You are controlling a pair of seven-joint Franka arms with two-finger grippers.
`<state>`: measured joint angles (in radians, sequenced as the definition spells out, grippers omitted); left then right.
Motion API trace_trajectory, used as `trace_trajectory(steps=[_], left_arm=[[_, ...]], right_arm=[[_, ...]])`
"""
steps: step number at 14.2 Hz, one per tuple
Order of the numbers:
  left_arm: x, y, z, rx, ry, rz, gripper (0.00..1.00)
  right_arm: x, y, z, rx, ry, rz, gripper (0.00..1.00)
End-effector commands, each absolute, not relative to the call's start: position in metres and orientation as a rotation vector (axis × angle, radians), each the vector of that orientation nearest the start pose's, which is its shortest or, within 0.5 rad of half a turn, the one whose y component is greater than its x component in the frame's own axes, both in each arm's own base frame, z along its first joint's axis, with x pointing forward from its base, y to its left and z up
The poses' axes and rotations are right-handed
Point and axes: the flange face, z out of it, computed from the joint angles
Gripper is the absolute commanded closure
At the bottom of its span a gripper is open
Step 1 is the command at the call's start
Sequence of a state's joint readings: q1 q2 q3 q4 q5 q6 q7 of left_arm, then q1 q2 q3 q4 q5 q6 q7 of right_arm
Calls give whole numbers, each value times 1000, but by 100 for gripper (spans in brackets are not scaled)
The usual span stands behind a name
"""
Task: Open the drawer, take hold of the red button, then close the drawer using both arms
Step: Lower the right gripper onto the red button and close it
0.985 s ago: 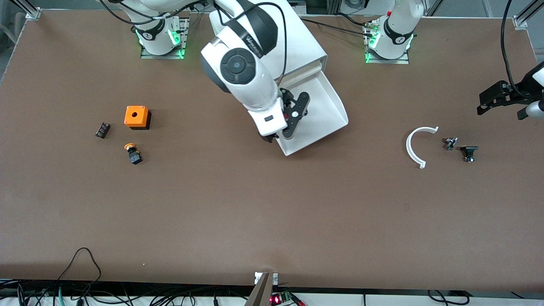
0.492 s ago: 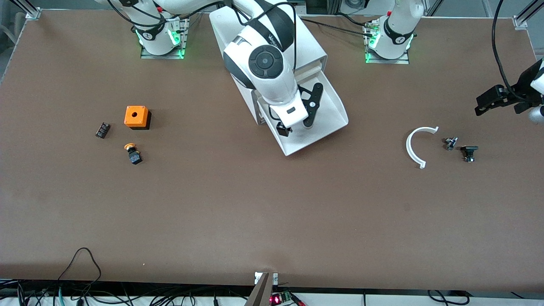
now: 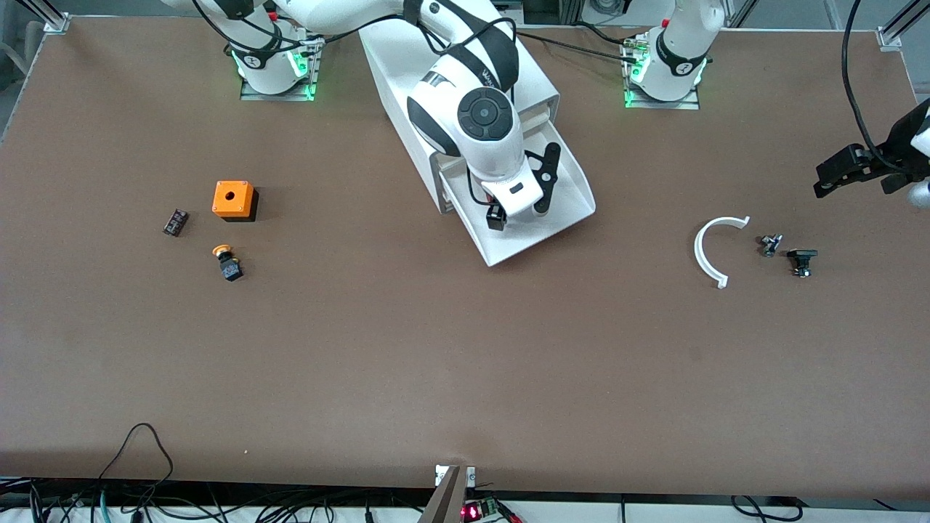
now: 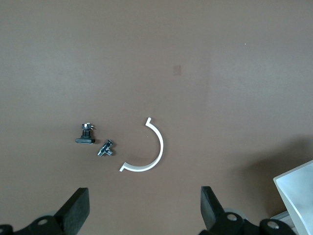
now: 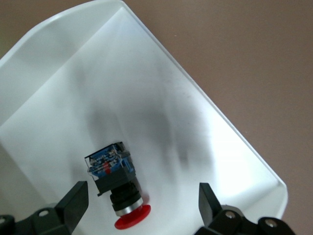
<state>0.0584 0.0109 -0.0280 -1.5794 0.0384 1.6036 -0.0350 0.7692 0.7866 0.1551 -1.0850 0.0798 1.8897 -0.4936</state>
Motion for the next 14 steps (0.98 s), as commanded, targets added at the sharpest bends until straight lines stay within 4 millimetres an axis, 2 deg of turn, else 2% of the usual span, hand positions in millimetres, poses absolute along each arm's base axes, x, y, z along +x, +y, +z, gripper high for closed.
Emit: trace_trajectory(steps=[1,4,7,10,14], left_arm=[[565,21,628,-3073,-118,-37,0],[561,21,633,-3072,-118,-56,0],[556,22,633,-3084,-122,-70,0],[551,15,635,-3083,-105,-84,0],[551,14,637,-3085,-103,-89,0]], right_arm=[[477,600,353,-2288,-1904,37,0],[464,607,342,-2282,-1964,87,0],[461,606,339,-2267,-1983,109,0],[458,609,332,-2235,-2023,120,0],[450,616,327,-2232,-2084,108,11]])
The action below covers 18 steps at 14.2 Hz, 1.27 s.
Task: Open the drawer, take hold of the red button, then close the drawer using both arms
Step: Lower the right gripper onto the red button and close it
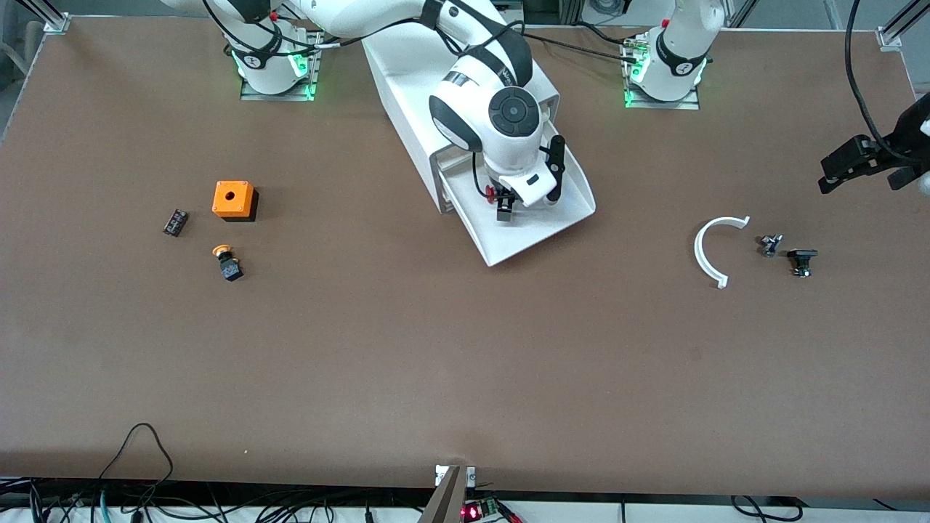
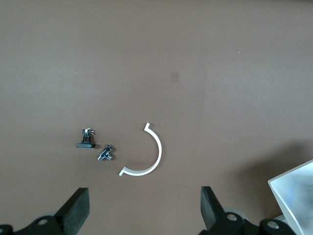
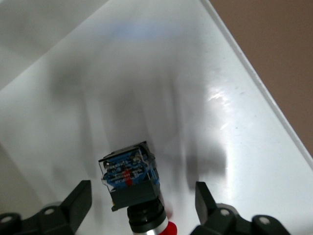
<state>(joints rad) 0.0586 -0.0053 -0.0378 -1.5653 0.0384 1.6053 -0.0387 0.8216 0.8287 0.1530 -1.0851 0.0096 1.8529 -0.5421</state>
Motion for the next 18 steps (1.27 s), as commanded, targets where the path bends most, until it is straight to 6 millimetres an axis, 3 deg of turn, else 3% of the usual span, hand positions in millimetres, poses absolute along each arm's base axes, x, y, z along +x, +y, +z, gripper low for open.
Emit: trace_trajectory(steps=[1,5,10,14,18], left_arm=[[551,13,637,-3085,-103,-89,0],[551,2,636,-3084,-96,-88,0],[552,-9,636,-3079,-64,-96,0],[553,-12,633,-3076,-56,-109,0],[559,-17,618,-3077,-39,-126,0]], right_arm=[[450,616,326,-2230,-2086,110,16],[449,618,327,-2164,-2191,92,47],[448,620,327,-2148,-2204,78,73],[439,628,340,-2149,-2202,42,80],[458,610,390,-2308,-2058,-52,84]])
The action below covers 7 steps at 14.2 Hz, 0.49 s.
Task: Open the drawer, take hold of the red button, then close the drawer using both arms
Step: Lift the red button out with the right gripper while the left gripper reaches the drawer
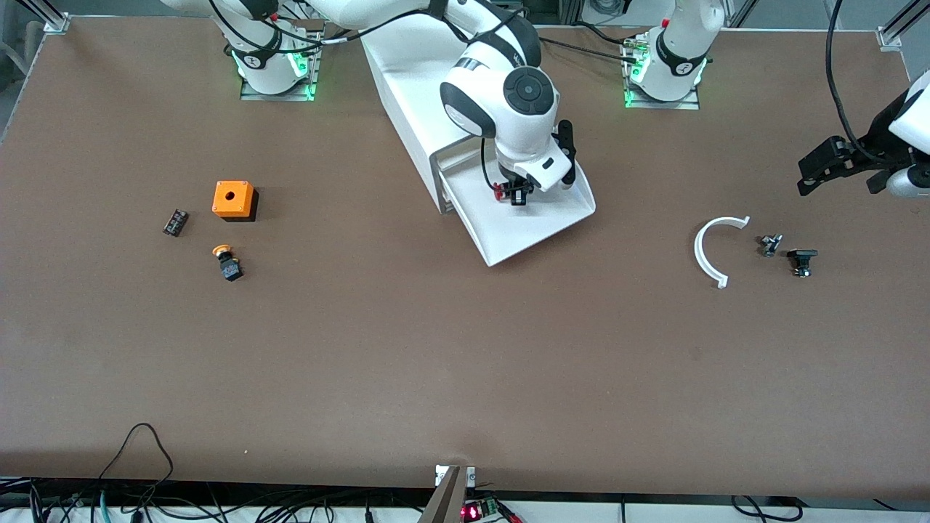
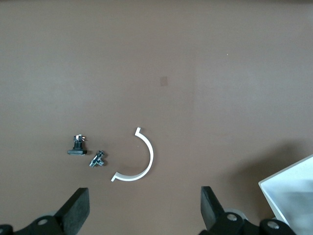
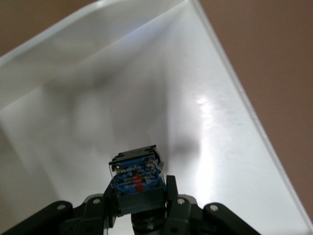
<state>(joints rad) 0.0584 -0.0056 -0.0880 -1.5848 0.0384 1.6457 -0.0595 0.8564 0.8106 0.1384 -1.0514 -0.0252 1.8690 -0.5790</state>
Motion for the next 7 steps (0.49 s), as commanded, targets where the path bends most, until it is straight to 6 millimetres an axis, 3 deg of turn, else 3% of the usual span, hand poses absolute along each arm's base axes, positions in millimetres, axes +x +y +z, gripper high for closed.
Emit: trace_trajectory(steps=[1,3,7], left_arm=[[560,-20,611,-3083,-43,-138,0],[565,-31,588,-3092,-100,-157,0],[577,-118,524,-3124,-245,-204,0]], right_arm=[[466,603,402,-2357,-1999,-75,84],[495,575,426,-2461,-1862,-115,84],[564,484,478,-2613,-1644,-177,83]])
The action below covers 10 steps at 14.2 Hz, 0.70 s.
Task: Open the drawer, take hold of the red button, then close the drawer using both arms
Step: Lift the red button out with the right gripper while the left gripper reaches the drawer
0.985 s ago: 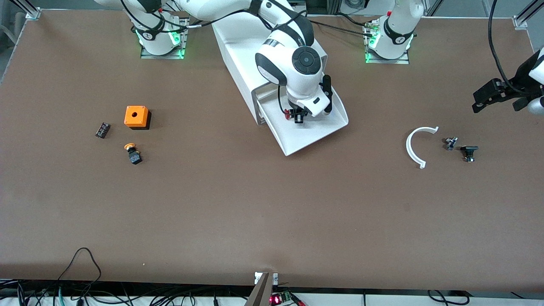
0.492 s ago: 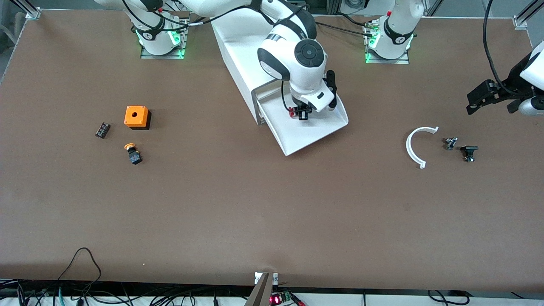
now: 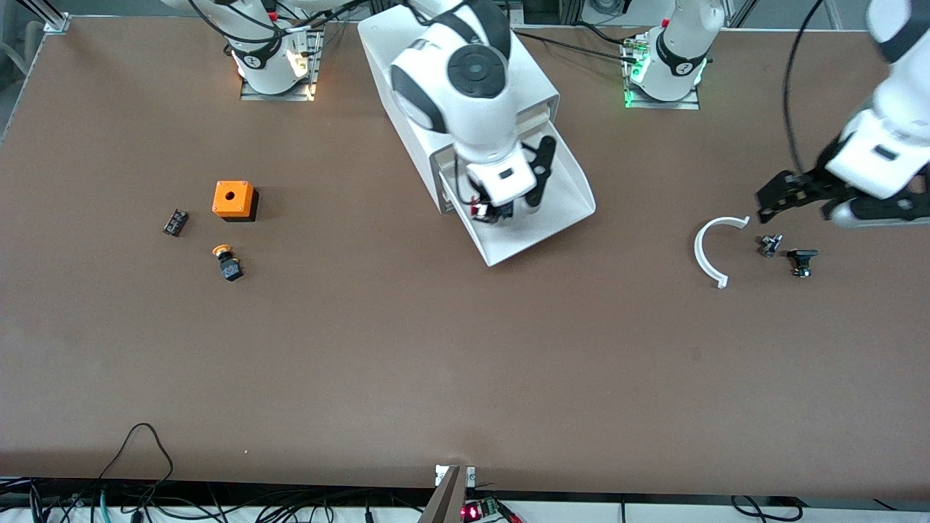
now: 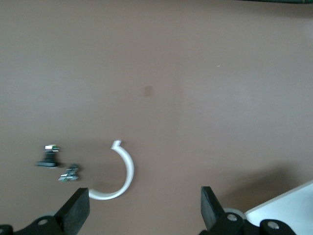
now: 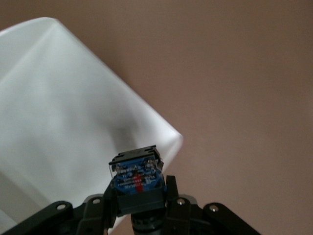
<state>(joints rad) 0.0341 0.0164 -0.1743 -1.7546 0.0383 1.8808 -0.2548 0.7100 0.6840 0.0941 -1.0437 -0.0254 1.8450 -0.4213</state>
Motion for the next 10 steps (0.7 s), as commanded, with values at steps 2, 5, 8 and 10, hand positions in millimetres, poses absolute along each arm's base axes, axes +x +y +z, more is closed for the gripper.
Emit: trace_trajectory(steps=[2,5,8,10], left_arm=[[579,-160,465,-3159,-314,-249,0],[571,-206,382,-3215,-535,-345,0],[563,-236,338,-3217,-653,-265,0],[555,-254,306,-3197,-749,-181,0]], right_arm=[[595,435,485,-2732,-1522,-209,83],[618,375,497,-2876,-1261,-201,83],[619,318,469,-3073,-884,-77,83],[622,290,444,-3207,-529,-27,83]])
